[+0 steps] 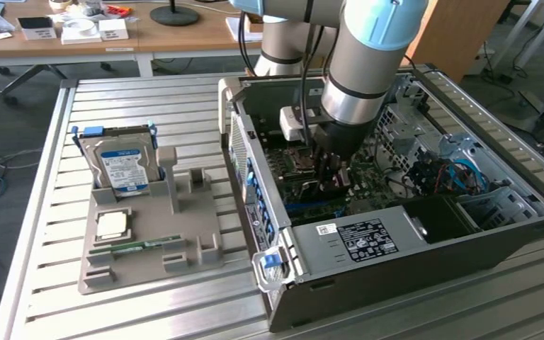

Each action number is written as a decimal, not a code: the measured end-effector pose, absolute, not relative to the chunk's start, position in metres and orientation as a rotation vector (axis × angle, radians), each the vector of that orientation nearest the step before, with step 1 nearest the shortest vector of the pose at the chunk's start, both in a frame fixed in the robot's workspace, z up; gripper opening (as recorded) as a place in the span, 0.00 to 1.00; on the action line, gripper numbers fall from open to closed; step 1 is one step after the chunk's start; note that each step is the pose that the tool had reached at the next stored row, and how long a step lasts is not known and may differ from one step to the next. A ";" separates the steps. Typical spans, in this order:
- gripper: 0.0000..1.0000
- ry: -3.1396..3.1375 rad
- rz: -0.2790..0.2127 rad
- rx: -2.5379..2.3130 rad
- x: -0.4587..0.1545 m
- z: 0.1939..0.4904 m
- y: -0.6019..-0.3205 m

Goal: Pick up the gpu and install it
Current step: 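Insert the gpu into the slot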

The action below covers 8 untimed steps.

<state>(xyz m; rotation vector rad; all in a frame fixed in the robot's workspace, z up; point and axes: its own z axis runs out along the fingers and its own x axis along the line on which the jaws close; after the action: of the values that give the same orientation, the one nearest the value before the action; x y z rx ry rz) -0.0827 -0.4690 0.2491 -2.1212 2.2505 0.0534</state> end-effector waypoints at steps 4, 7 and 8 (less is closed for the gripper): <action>0.27 2.247 0.054 -2.125 -0.083 0.249 -0.469; 0.27 2.245 0.054 -2.127 -0.083 0.249 -0.469; 0.27 2.245 0.054 -2.127 -0.083 0.249 -0.469</action>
<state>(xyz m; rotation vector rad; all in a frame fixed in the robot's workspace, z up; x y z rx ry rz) -0.0830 -0.4690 0.2486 -2.1272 2.2449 0.0535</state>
